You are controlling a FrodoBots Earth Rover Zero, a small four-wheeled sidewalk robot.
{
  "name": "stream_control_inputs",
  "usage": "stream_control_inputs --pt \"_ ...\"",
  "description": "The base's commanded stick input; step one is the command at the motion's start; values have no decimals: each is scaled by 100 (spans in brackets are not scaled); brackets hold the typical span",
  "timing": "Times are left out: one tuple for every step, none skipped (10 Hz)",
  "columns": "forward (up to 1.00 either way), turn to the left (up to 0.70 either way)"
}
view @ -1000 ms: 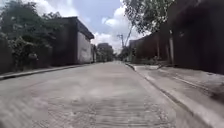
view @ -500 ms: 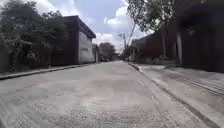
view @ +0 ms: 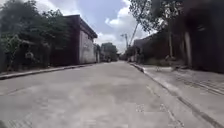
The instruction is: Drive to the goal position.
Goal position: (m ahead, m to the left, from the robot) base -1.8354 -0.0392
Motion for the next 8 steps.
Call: stream_control_inputs --pt "100 0" --pt "100 0" --pt "100 0" --pt "100 0" --pt "100 0" --pt "100 0" --pt "100 0" --pt "100 0"
